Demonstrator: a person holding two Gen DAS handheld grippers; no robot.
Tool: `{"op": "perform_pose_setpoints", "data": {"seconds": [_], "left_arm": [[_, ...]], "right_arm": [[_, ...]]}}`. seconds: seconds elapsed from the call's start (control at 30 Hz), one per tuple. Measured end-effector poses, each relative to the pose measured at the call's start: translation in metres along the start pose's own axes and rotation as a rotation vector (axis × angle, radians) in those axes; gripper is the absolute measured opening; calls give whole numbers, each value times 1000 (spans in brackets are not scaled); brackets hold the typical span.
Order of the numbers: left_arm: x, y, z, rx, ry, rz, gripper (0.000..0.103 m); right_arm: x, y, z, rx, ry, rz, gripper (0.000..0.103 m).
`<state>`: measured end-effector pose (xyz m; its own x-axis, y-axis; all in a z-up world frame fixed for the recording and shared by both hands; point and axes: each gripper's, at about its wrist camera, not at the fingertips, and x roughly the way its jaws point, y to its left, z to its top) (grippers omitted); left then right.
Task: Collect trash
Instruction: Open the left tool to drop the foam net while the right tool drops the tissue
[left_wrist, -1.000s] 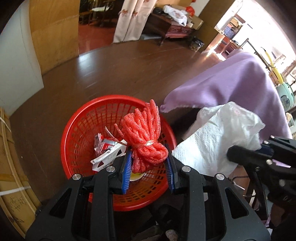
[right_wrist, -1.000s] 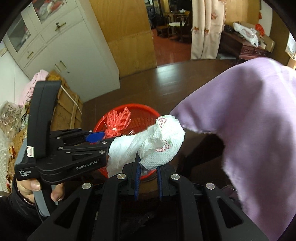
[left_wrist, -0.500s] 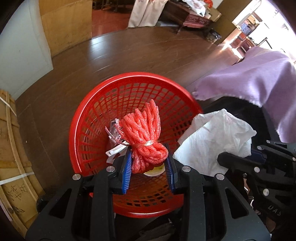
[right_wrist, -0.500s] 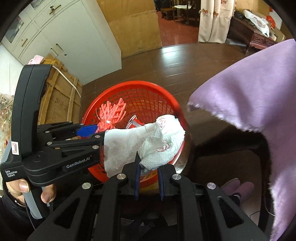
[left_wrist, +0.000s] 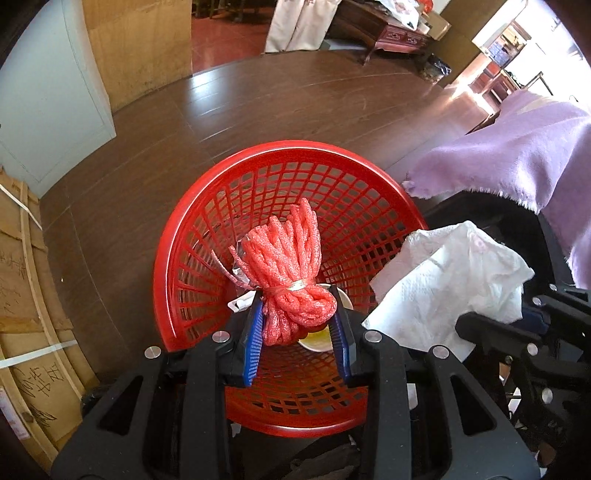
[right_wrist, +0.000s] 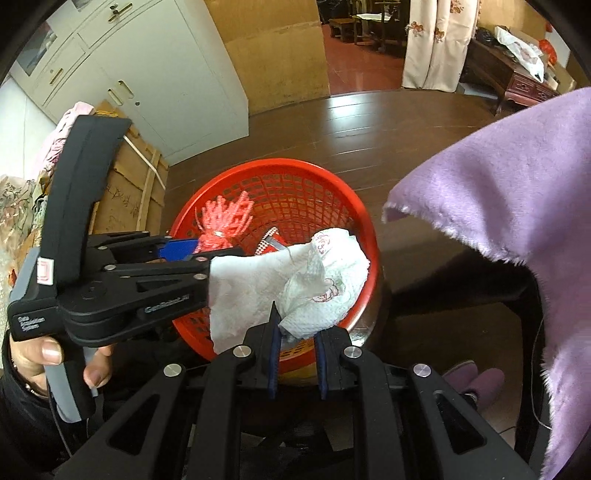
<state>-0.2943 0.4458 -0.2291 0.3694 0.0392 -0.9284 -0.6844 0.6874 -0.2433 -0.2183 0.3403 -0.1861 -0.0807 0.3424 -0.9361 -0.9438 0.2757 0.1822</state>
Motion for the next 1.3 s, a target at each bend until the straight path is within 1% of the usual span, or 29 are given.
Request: {"op": "perform_pose_setpoints", "data": {"seconds": [0.43, 0.7, 0.93, 0.97, 1.0, 1.03, 1.07, 1.17, 1.27, 1.3], "left_arm": [[2, -2, -1, -1, -2, 34, 34], [-4, -5, -2, 6, -17, 39, 34], [-2, -9, -4, 7, -8, 42, 34], [-2, -10, -4, 9, -7, 42, 34], [-2, -8, -3, 11, -6, 42, 34], [-3, -8, -2, 12, -6, 43, 34], [-3, -9, -2, 14, -5, 43, 34], [-1, -10, -1, 18, -1, 48, 34], [-1, -10, 0, 11, 1, 50, 35], [-1, -11, 1, 10, 7, 48, 35]], "right_arm": [[27, 21, 3, -50, 39, -24, 18], [31, 17, 1, -47, 39, -60, 18], [32, 19, 2, -49, 37, -40, 19], [32, 19, 2, -45, 33, -35, 21], [31, 18, 3, -41, 24, -33, 32], [29, 16, 4, -36, 19, -30, 38], [27, 13, 4, -32, 10, -30, 40], [23, 11, 6, -25, 7, -9, 40], [19, 7, 5, -17, 0, -13, 44], [17, 6, 4, -12, -3, -13, 45]]}}
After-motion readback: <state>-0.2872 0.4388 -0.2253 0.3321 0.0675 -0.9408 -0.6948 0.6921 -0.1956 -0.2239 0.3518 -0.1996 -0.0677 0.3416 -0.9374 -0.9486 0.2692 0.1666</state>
